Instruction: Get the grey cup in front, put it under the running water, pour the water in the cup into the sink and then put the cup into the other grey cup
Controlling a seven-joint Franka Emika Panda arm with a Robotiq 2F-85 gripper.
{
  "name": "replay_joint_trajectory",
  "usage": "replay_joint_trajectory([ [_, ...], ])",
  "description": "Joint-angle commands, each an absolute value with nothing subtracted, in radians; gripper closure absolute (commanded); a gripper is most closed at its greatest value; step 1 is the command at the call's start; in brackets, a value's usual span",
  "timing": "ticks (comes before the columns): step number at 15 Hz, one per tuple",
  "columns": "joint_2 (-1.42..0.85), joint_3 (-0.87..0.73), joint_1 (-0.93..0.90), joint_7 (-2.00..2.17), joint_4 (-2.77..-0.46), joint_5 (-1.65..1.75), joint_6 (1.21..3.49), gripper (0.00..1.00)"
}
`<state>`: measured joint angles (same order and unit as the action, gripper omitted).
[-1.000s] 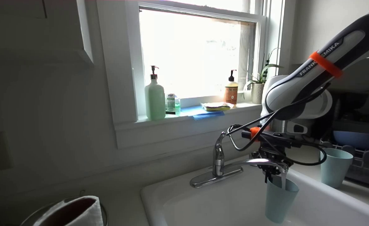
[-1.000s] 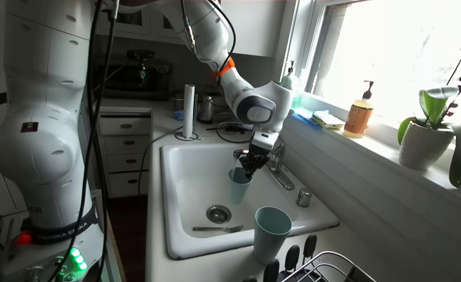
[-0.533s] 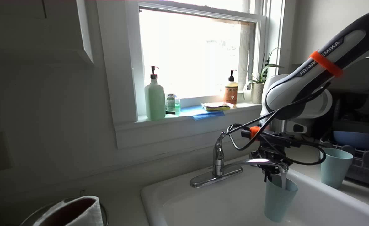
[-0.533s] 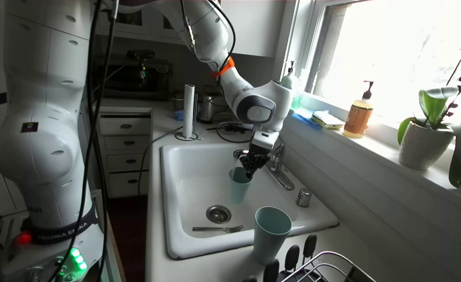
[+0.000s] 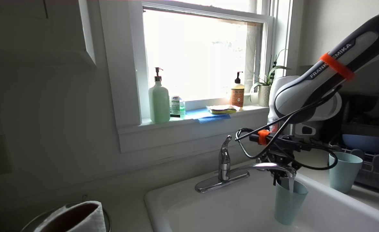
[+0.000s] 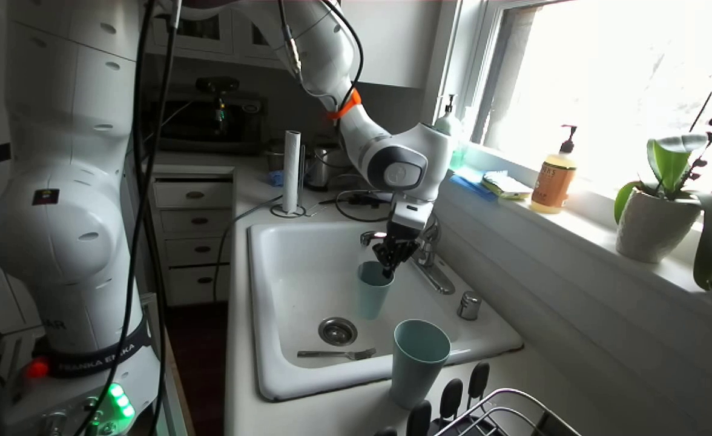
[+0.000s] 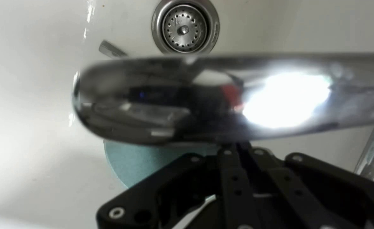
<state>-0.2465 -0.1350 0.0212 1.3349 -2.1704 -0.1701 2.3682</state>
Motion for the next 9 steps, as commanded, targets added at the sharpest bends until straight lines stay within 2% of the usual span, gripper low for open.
replay_joint_trajectory([
  [1, -0.191, -0.160, 0.016, 1.345, -2.191, -0.054, 2.371, 0.99],
  [5, -0.134, -0.172, 0.008, 1.348, -2.222, 0.101, 2.428, 0.99],
  [9, -0.043, -0.169, 0.006, 1.371, -2.300, 0.283, 2.581, 0.99],
])
